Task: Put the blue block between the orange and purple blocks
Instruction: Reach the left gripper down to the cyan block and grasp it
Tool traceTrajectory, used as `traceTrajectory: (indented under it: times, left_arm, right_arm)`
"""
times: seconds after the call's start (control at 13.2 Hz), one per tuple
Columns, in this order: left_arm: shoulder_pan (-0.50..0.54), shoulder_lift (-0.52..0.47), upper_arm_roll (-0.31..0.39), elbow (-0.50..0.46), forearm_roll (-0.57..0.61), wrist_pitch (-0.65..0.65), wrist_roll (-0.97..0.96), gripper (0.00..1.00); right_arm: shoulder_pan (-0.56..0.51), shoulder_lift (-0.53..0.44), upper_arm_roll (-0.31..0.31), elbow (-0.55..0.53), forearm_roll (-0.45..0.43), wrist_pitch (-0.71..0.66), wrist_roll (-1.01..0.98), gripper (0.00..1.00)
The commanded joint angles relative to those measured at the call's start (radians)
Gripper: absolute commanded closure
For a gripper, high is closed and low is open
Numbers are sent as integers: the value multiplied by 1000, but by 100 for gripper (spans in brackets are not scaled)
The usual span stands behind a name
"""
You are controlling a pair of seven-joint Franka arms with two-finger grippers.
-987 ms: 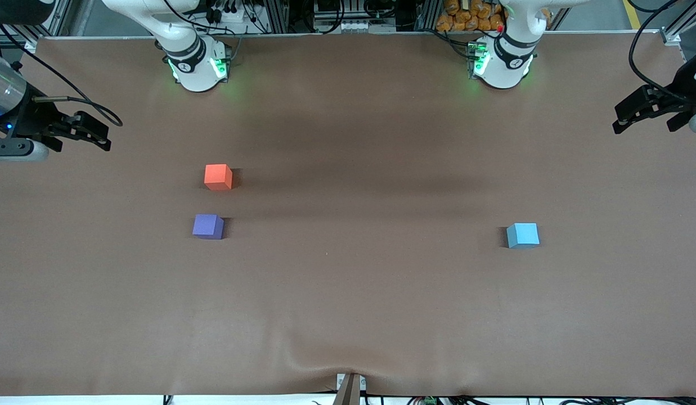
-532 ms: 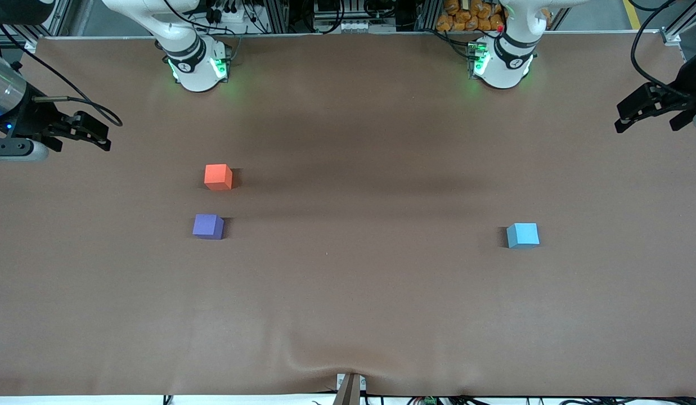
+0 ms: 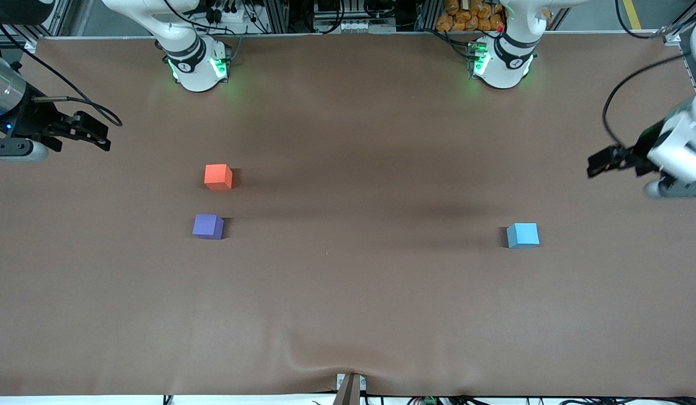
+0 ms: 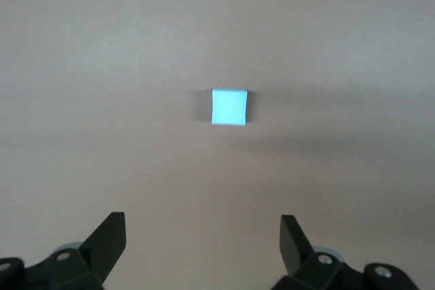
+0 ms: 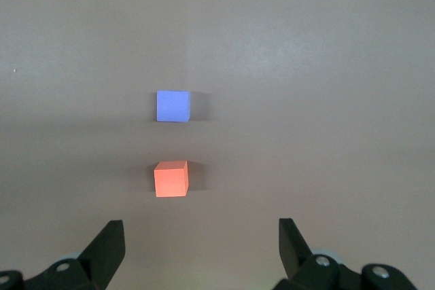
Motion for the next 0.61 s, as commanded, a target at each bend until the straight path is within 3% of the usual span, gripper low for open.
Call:
traceTrajectory:
  times: [0.0, 0.15, 0.53]
  left_arm:
    - [-1, -9, -5, -155, 15, 169, -4, 0]
    - [5, 35, -7, -212, -12, 221, -9, 0]
    - [-4, 167, -5, -243, -37, 393, -7, 0]
  right_arm:
    - [-23, -5, 12, 1, 16, -5, -17, 0]
    - [-24, -5, 12, 1, 16, -3, -17, 0]
    - [-26, -5, 12, 1, 16, -5, -17, 0]
